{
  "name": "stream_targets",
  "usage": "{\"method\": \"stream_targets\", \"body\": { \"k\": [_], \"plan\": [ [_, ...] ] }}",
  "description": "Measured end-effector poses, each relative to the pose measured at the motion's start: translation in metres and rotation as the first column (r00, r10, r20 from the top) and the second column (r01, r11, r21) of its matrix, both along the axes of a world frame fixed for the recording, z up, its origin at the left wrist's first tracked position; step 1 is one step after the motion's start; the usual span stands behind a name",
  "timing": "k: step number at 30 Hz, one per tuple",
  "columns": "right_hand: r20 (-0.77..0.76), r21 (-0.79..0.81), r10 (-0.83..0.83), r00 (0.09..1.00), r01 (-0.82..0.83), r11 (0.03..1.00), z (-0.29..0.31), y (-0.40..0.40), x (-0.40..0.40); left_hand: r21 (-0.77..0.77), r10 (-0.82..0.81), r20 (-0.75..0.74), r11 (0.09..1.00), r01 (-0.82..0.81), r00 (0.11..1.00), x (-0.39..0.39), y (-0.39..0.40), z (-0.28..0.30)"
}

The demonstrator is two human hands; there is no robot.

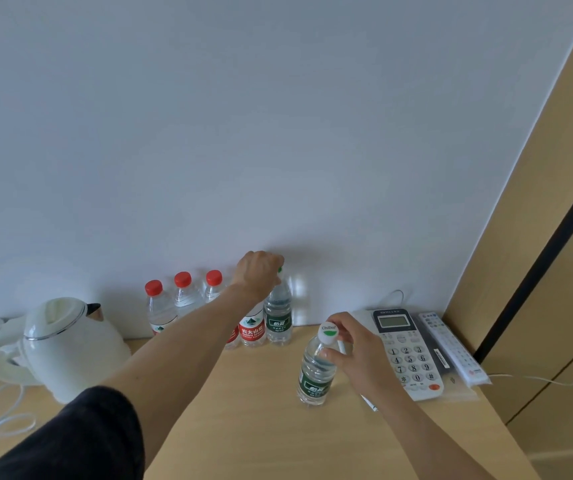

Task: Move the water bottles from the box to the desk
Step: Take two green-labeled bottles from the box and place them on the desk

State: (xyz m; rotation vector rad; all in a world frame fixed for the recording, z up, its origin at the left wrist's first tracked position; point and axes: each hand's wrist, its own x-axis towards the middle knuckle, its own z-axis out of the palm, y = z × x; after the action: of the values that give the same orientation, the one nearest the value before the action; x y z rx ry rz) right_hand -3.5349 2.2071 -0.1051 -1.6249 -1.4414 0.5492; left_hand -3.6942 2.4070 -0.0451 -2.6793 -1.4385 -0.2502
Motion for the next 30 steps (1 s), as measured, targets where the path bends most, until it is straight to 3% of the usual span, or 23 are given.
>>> {"method": "stream_targets", "body": {
  "k": [5,14,30],
  "plan": [
    [0.036,-0.002,0.014,0.999,-0.014,1.0,-0.001,0.006,-0.008,0.01,0.016,0.007,1.0,-0.016,1.0,0.002,-0.001,-0.001],
    [0.039,0.007,-0.011,0.999,0.011,1.0,-0.006,0.014,-0.012,0.255,-0.144,0.037,0.958,0.13,0.989,-0.022,-0.015,-0.024],
    [-0.05,-0.032,-0.104,0.993,0.103,0.994,-0.002,0.045,-0.002,-0.025,-0.106,0.191,0.993,0.113,0.976,-0.041,-0.018,-0.019]
  ]
}}
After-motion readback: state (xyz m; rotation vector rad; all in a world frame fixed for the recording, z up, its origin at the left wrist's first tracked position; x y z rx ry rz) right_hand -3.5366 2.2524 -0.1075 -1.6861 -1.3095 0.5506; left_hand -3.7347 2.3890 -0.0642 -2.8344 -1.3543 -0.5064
